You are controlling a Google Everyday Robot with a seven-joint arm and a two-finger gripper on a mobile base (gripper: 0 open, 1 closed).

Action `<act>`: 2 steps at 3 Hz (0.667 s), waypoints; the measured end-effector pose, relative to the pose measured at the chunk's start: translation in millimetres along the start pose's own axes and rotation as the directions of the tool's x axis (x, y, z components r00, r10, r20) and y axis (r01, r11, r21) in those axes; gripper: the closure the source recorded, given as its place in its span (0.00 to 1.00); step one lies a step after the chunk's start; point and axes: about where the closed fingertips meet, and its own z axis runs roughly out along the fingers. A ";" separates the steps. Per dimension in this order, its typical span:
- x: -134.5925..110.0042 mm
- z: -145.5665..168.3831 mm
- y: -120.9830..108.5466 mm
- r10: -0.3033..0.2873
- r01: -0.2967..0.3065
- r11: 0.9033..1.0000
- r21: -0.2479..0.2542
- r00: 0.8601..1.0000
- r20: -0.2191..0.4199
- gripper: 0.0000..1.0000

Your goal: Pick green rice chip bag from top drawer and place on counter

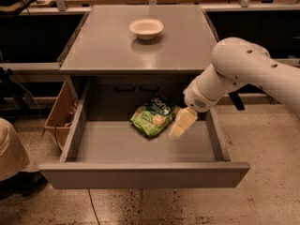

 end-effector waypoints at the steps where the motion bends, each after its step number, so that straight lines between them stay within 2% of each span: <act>1: 0.0 0.1 -0.1 0.000 0.000 1.000 0.000 1.000 0.000 0.00; 2: -5.3 19.2 -20.0 0.062 -0.063 0.998 0.021 0.996 0.069 0.00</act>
Offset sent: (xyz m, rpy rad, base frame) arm 0.0765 0.0106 -0.0375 0.2150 -0.0580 -0.2006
